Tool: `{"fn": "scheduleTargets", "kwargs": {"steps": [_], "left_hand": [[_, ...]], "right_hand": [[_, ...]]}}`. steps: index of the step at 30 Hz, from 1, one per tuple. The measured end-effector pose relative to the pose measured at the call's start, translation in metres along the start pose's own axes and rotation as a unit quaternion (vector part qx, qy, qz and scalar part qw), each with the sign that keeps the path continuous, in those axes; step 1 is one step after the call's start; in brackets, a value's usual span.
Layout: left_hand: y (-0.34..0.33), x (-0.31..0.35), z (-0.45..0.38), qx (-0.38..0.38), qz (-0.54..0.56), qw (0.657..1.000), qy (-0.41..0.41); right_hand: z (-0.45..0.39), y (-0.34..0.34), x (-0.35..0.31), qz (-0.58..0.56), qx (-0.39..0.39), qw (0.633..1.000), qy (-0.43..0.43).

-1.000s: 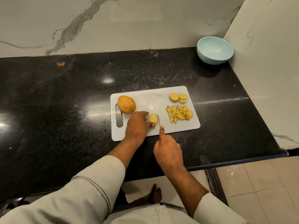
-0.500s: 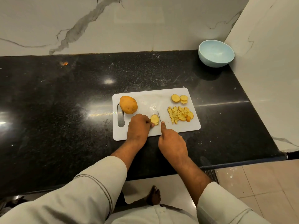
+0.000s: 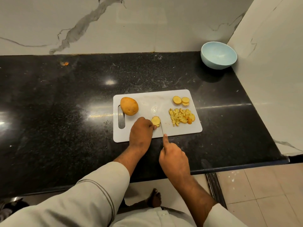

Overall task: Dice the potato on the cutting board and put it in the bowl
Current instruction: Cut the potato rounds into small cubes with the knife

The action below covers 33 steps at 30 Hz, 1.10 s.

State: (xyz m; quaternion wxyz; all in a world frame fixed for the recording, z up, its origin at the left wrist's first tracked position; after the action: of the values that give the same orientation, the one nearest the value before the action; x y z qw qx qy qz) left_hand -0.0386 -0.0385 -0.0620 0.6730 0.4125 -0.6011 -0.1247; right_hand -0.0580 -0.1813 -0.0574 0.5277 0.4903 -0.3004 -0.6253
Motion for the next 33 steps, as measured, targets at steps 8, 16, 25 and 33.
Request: {"fn": "scheduleTargets", "kwargs": {"steps": [8, 16, 25, 33], "left_hand": [[0.001, 0.003, 0.002, 0.011, -0.036, 0.999, -0.037], [-0.001, 0.005, 0.001, 0.003, -0.081, 0.995, -0.061], [-0.001, 0.001, -0.001, 0.014, -0.036, 0.997, -0.072], [0.000, -0.008, -0.014, -0.020, 0.064, 0.998, 0.000]], "right_hand": [[-0.007, 0.006, 0.004, -0.005, 0.003, 1.000, 0.005], [-0.025, 0.019, 0.000, 0.004, 0.023, 0.999, 0.024], [-0.052, 0.024, -0.005, 0.025, -0.014, 0.998, 0.059], [-0.054, 0.025, 0.004, 0.002, -0.030, 0.995, 0.093]]}}
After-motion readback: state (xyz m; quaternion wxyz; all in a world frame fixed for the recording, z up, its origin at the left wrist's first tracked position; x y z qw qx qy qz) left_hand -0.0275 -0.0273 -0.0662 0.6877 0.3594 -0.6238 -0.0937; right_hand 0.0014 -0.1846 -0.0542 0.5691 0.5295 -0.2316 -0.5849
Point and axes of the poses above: each hand's wrist, its own z-axis away from the middle knuckle, its own y-axis out of the back of the hand, x = y × z, the point moved 4 cm from there along -z, towards the middle knuckle, and after that the axes turned 14 degrees about -y, right-handed, at the moved point
